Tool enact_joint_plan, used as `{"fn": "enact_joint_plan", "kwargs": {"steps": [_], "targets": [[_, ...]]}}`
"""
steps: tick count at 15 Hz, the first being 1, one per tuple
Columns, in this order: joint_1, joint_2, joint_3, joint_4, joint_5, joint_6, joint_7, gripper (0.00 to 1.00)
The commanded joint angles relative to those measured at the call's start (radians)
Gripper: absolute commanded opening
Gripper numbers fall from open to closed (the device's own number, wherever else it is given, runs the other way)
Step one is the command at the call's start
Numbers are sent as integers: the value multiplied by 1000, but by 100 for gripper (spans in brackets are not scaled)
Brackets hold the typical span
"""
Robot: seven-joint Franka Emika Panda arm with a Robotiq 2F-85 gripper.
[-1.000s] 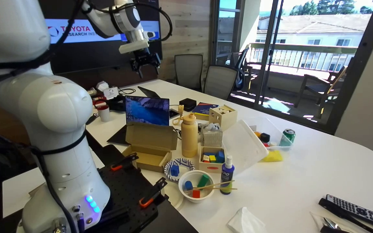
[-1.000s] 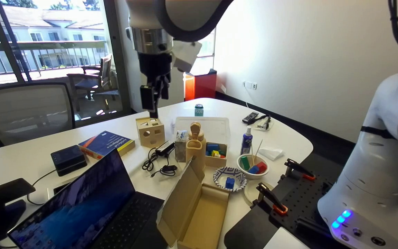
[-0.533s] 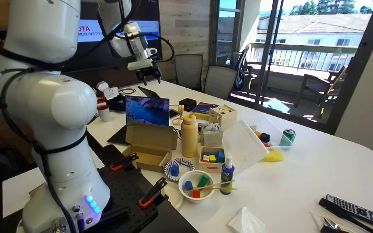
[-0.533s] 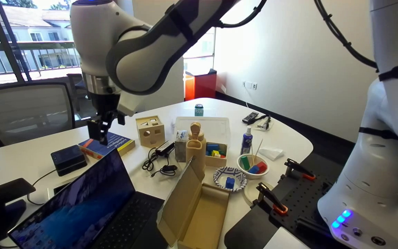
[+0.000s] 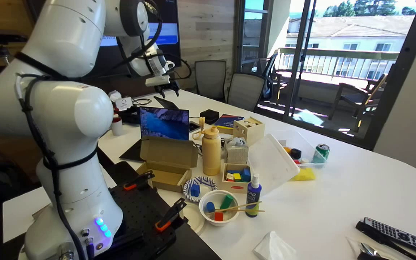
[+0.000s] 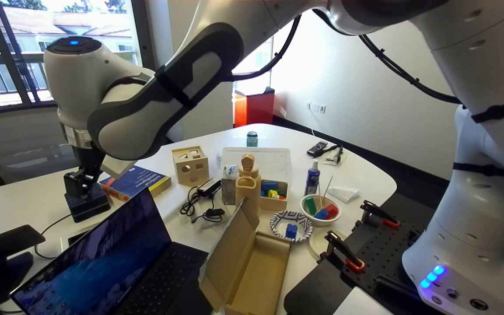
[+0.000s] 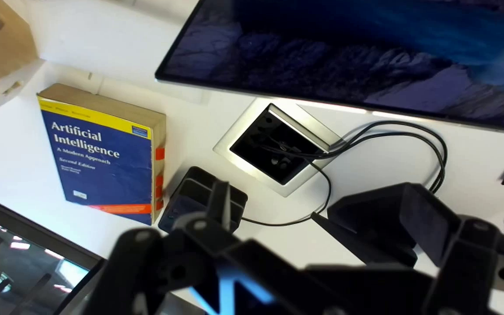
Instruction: Close the laptop
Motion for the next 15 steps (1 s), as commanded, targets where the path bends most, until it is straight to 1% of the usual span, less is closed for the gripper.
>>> {"fn": "enact_joint_plan", "kwargs": {"steps": [1,10,11,15], "targets": [[48,101,-41,128,55,-3,6,100],[121,249,-113,277,154,-22,25,100],[110,256,-98,279,139,-24,36,100],[98,284,-77,304,157,-55,7,100]]}}
